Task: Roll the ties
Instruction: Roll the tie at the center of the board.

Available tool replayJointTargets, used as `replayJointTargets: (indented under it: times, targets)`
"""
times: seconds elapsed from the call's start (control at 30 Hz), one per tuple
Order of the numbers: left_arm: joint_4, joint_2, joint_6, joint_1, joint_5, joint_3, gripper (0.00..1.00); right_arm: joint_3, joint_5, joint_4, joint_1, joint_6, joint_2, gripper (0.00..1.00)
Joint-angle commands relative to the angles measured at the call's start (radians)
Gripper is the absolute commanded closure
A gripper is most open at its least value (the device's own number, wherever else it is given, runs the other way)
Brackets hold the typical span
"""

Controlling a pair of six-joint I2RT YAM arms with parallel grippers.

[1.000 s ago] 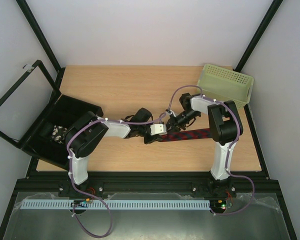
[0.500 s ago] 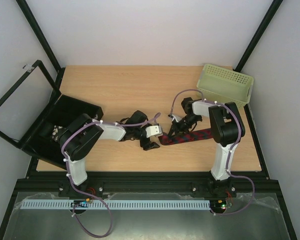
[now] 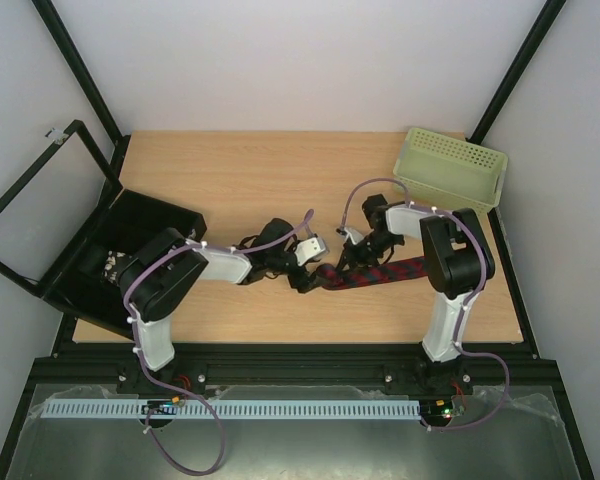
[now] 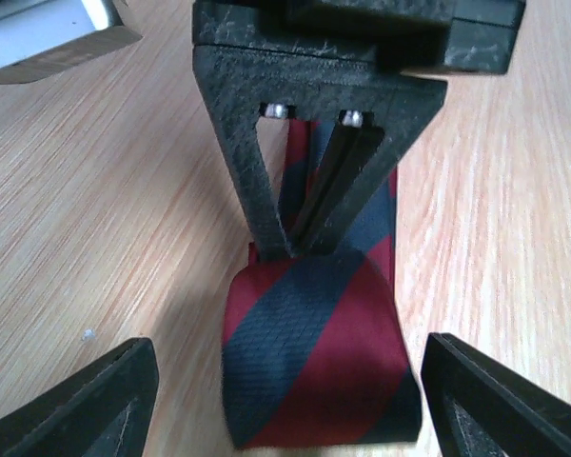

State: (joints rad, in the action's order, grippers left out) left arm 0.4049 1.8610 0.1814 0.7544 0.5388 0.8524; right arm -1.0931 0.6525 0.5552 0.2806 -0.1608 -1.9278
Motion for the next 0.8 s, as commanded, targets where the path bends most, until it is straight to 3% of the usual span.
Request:
replayJointTargets:
  times: [0.0,0.17,0.33,0.43,0.6,0.77]
  targets:
    - [0.023,0.063,-0.06,0.009,-0.04,0.051,0.25,-0.044,-0.119,-0.081,0.012,0.044,-0.09,0.99]
    - [-0.034,0.109,-0.032,-0.011,-0.141,0.074,0.43,-0.114,-0.113,-0.072,0.012,0.052,-0.132,0.99]
    - [-0.049,0.104,0.024,-0.033,-0.119,0.052,0.61,-0.157,-0.083,-0.037,0.011,0.036,-0.124,0.99]
    - [-0.036,0.091,0.057,-0.033,-0.109,0.026,0.72,-0.195,-0.058,0.045,0.005,0.016,-0.109,0.87]
    - [-0.044,0.094,0.065,-0.032,-0.13,0.005,0.77,-0.233,0.031,0.206,-0.01,-0.016,-0.036,0.71]
    - [-0.039,0.094,0.056,-0.029,-0.138,-0.007,0.8,-0.137,0.064,0.235,-0.009,-0.008,0.023,0.75]
